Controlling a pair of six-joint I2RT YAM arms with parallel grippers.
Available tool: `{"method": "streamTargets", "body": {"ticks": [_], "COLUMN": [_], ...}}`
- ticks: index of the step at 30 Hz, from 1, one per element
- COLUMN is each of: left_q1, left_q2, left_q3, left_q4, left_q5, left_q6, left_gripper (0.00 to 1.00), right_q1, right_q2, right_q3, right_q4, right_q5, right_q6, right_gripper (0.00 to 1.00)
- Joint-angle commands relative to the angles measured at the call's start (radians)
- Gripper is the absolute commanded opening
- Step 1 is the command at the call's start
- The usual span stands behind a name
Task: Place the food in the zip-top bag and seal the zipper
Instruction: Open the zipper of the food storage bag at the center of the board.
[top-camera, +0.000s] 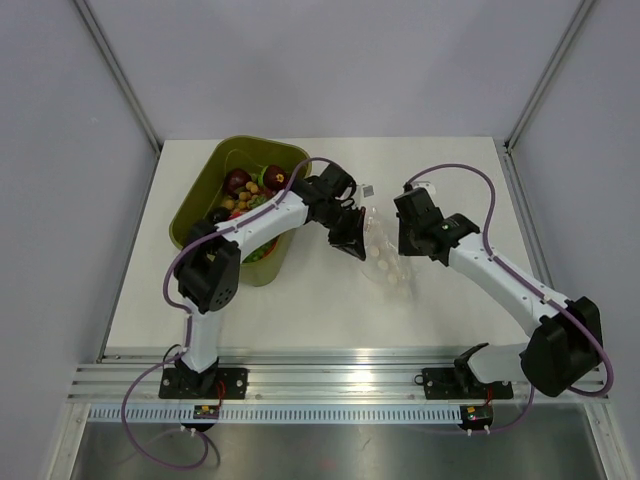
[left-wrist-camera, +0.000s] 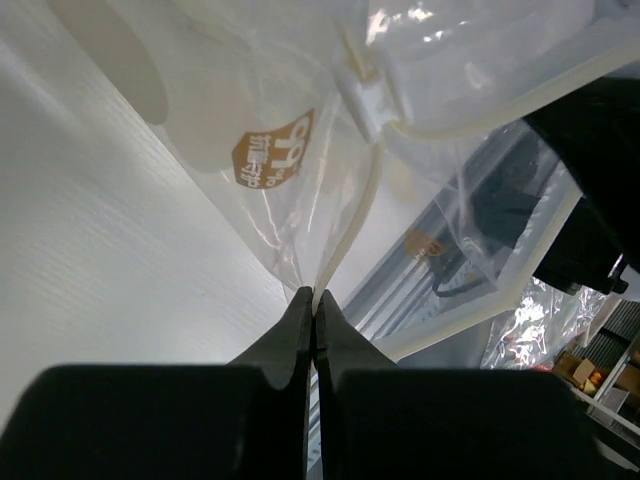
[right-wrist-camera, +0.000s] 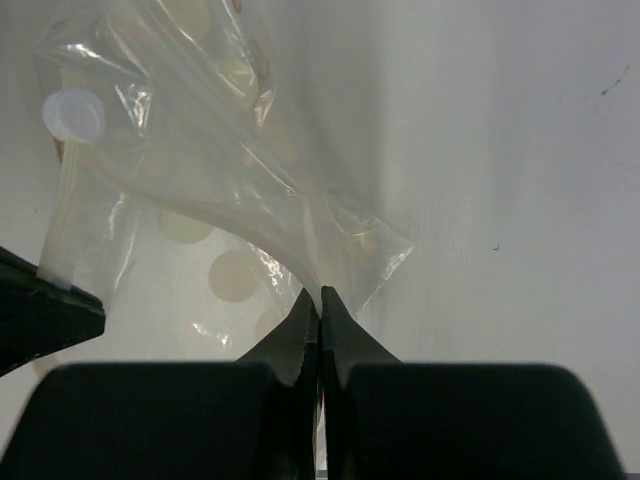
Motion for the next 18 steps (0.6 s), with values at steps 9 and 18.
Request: {"method": "streamTargets", "body": {"ticks": [9,18], "left_q1": [0.029,-0.028], "left_q2": [-0.011,0.213], "left_q3": [0.246,0.598], "left_q4": [-0.08,-0.026], "left_q5": [0.015,0.168], "left_q6": [0.069,-0.055], "left_gripper": [0.0,0.0], "right_q1": [0.028,-0.151], "right_q2": [0.048,-0.007], "right_q3": [0.151,0.35], "right_q4": [-0.003,-0.051], "right_q5": [0.197,0.314], "right_q6": [0.085,-0.096], "right_gripper": [0.0,0.0]}}
